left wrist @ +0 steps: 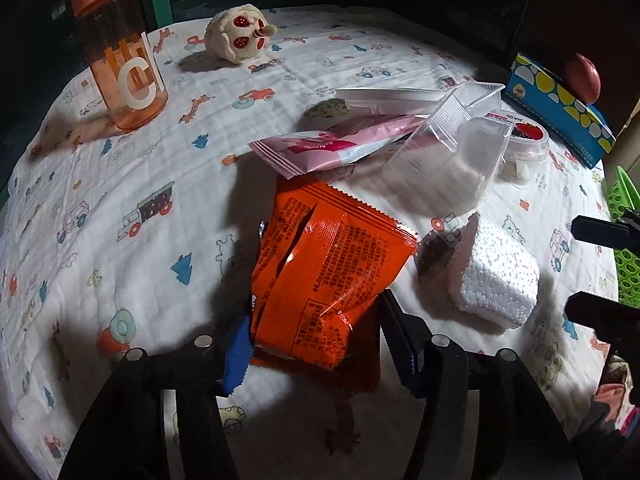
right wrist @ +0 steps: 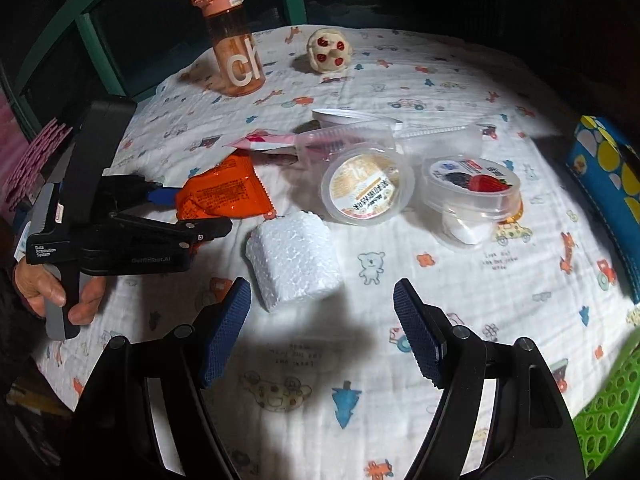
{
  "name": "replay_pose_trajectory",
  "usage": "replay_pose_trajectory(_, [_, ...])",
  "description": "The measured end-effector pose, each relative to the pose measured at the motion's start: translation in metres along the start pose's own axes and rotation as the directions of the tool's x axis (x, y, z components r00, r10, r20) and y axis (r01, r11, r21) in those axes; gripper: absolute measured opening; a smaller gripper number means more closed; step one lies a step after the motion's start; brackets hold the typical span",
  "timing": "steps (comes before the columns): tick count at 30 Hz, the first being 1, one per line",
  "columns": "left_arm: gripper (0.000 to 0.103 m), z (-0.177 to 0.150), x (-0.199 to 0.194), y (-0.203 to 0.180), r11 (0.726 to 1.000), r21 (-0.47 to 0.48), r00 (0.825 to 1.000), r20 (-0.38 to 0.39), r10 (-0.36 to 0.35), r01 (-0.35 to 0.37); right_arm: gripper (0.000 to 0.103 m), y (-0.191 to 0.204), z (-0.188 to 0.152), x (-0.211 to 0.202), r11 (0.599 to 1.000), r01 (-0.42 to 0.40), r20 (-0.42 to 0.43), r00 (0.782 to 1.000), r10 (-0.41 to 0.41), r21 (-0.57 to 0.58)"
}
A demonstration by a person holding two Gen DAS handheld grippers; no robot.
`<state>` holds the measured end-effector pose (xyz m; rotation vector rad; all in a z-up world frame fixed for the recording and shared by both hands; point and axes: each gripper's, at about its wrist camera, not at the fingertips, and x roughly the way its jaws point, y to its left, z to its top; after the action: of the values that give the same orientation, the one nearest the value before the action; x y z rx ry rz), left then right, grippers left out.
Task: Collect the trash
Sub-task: 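Grasp the orange snack wrapper with the left tool while the right tool grasps the white foam block, then drop the foam block from the right tool while the left tool drops the orange wrapper into the wastebasket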
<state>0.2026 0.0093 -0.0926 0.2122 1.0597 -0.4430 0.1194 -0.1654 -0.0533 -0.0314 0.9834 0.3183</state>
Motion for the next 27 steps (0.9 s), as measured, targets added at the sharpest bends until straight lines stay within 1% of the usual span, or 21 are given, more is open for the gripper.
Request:
replay_pose_trajectory(4, [0.048,-0.001,-0.002,0.006,1.0,-0.016,1.0,0.01,-0.017,0.017,0.074,0.008,0.007,0.022,0.999,0.007,-0.023,1.0,-0.008,-0.043])
replay_pose_trajectory(6, [0.047,-0.001,-0.004,0.009,0.999,-0.026,1.0,0.014,-0.028,0.028,0.074,0.011,0.009,0.033,0.999,-0.004,-0.042,0.999,0.002,-0.05])
replay_pose_trajectory(12, [0.043,-0.003,-0.015,0.01,0.999,-0.02,0.999,0.026,-0.04,0.041,0.072,0.016,0.006,0.052,0.999,0.014,-0.076,0.997,-0.017,-0.045])
replay_pose_trajectory(13, [0.042,-0.004,-0.016,0.01,0.999,-0.019,0.999,0.027,-0.042,0.043,0.071,0.017,0.005,0.051,0.999,0.022,-0.068,0.997,-0.026,-0.045])
replay_pose_trajectory(14, [0.042,-0.004,-0.019,0.009,0.999,-0.016,0.999,0.03,-0.044,0.045,0.065,0.017,0.005,0.05,0.999,0.025,-0.064,0.998,-0.028,-0.046])
replay_pose_trajectory(15, [0.042,-0.005,-0.021,0.009,0.999,-0.015,0.998,0.034,-0.044,0.044,0.065,0.018,0.005,0.049,0.999,0.024,-0.06,0.998,-0.027,-0.045])
replay_pose_trajectory(20, [0.042,-0.008,-0.034,0.002,0.999,-0.012,0.998,0.049,-0.035,0.035,0.064,0.017,0.004,0.039,0.999,0.018,-0.036,0.999,-0.019,-0.035])
replay_pose_trajectory(23, [0.042,-0.01,-0.044,-0.004,0.999,-0.019,0.997,0.06,-0.041,0.042,0.064,0.012,0.001,0.02,1.0,0.02,-0.007,1.0,-0.02,-0.013])
replay_pose_trajectory(27, [0.042,-0.01,-0.06,-0.025,0.999,0.008,0.995,0.087,-0.048,0.047,0.064,0.001,-0.008,-0.009,0.999,0.026,0.027,0.999,-0.026,0.024])
